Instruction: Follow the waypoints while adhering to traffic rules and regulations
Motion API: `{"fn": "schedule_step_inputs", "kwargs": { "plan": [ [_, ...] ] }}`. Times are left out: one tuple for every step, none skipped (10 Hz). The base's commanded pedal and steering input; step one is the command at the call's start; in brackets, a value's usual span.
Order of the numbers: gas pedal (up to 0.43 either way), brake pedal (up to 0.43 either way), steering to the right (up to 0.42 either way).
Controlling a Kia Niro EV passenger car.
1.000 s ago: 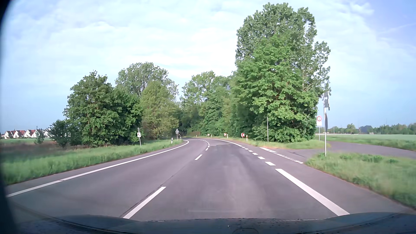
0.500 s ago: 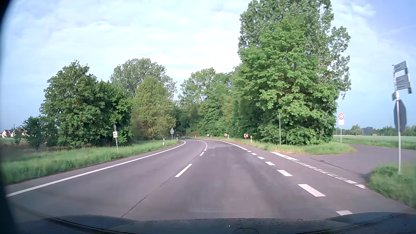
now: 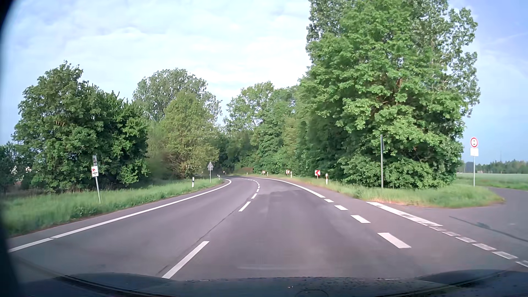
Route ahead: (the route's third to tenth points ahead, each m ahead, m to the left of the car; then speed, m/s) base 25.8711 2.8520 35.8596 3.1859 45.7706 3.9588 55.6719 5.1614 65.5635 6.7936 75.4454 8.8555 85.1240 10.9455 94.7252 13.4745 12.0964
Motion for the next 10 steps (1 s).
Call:
{"fn": "schedule_step_inputs", "kwargs": {
  "plan": [
    [0.110,0.000,-0.008],
    [0.110,0.000,-0.011],
    [0.110,0.000,-0.012],
    [0.110,0.000,-0.012],
    [0.110,0.000,-0.011],
    [0.110,0.000,-0.012],
    [0.110,0.000,-0.012],
    [0.110,0.000,-0.012],
    [0.110,0.000,-0.012],
    [0.110,0.000,-0.012]
  ]
}}
